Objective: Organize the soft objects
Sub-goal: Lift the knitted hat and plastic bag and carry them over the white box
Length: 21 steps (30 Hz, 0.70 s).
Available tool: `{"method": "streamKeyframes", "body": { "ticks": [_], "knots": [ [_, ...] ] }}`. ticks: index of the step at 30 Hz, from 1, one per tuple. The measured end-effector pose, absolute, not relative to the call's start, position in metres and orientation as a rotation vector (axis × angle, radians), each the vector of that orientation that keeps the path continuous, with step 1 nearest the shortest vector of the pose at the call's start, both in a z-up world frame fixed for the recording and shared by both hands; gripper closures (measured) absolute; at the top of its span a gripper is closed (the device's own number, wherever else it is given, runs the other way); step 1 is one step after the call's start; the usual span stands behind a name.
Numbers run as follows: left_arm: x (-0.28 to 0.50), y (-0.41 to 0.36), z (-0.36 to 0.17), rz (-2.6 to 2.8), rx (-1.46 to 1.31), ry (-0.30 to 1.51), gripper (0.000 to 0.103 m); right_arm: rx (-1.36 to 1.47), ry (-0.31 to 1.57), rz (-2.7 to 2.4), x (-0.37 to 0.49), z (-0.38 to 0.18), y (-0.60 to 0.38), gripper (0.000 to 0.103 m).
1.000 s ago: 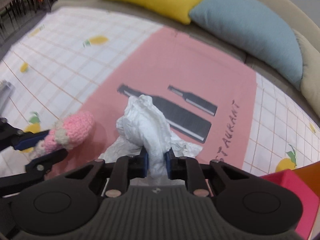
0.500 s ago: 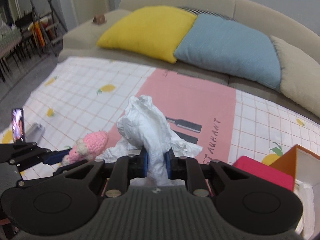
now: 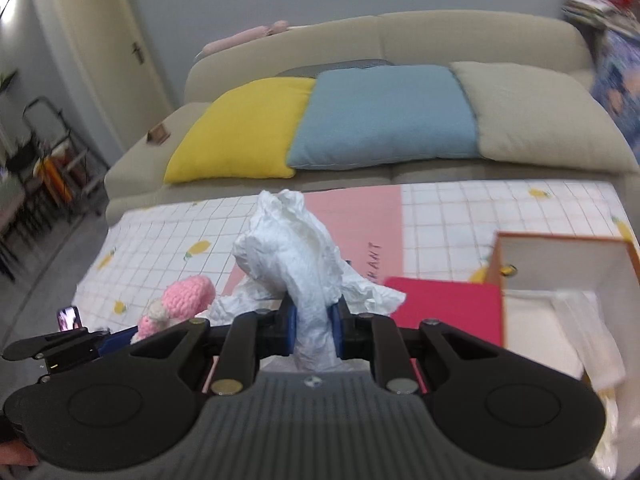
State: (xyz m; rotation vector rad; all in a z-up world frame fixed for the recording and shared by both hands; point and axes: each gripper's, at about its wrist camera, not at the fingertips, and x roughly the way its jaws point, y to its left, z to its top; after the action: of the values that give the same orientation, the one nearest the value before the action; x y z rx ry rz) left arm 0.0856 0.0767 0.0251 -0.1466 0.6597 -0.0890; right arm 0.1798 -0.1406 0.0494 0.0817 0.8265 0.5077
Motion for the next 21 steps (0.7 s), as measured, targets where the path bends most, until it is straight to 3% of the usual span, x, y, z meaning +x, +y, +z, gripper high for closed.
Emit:
{"method": "streamKeyframes", "body": {
  "ticks": [13, 21],
  "knots": [
    [0.127, -0.061, 0.059, -0.449, 0.011, 0.598, 0.076, 0.122, 0.765, 0.207, 0.179, 0.074, -0.275, 0.087],
    [0.163, -0.149, 0.047, -0.574, 0.221, 0.593, 0.076, 0.129, 0.807, 0.066, 0.195, 0.06, -0.328, 0.087]
  ]
}}
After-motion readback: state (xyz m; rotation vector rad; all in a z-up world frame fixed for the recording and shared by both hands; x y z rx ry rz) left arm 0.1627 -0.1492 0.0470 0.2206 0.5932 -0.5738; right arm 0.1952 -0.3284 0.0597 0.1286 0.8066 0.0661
